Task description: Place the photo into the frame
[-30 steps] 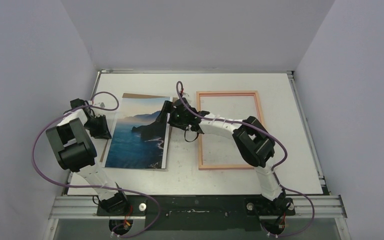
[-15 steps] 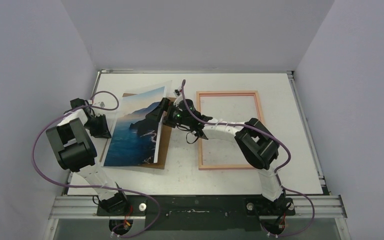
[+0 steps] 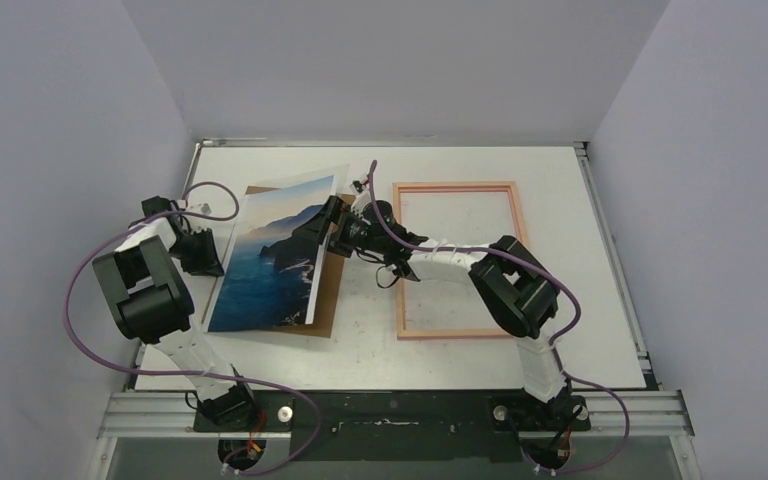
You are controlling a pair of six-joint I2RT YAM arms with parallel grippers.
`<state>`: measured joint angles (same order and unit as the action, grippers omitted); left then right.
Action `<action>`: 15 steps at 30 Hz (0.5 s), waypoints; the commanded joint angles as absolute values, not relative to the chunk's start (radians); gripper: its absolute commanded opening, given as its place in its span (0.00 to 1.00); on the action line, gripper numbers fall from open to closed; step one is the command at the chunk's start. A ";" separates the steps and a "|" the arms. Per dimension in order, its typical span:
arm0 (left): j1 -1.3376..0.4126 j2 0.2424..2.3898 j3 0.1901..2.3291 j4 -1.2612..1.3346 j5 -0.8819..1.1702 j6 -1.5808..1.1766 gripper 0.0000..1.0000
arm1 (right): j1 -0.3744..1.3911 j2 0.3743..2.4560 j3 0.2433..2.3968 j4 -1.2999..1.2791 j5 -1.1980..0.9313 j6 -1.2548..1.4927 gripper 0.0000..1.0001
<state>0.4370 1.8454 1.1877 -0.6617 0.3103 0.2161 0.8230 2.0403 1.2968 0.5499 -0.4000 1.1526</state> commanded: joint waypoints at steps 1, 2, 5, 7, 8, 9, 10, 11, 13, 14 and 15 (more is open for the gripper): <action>0.428 1.852 1.165 -0.666 0.322 0.212 0.14 | 0.813 1.961 1.293 0.591 -0.386 1.121 0.94; 0.428 1.852 1.165 -0.666 0.322 0.211 0.14 | 0.813 1.959 1.290 0.592 -0.385 1.121 0.90; 0.429 1.853 1.173 -0.669 0.319 0.209 0.14 | 0.809 1.949 1.285 0.594 -0.385 1.119 0.72; 0.430 1.851 1.181 -0.672 0.309 0.210 0.13 | 0.807 1.945 1.285 0.596 -0.387 1.118 0.65; 0.432 1.849 1.185 -0.672 0.302 0.209 0.13 | 0.806 1.942 1.285 0.597 -0.387 1.118 0.65; 0.435 1.846 1.189 -0.671 0.294 0.210 0.13 | 0.804 1.941 1.286 0.595 -0.385 1.118 0.64; 0.439 1.844 1.192 -0.671 0.290 0.211 0.13 | 0.804 1.942 1.286 0.592 -0.385 1.117 0.63; 0.442 1.842 1.195 -0.673 0.288 0.216 0.13 | 0.803 1.941 1.287 0.588 -0.385 1.117 0.61; 0.448 1.839 1.200 -0.677 0.287 0.223 0.12 | 0.801 1.943 1.285 0.586 -0.385 1.122 0.52; 0.450 1.839 1.201 -0.680 0.287 0.228 0.12 | 0.801 1.945 1.284 0.586 -0.386 1.124 0.48; 0.453 1.840 1.201 -0.683 0.287 0.232 0.12 | 0.799 1.945 1.283 0.588 -0.387 1.126 0.45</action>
<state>0.4400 1.8454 1.1862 -0.6617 0.3092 0.2138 0.8097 2.0342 1.2800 0.5293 -0.3927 1.1343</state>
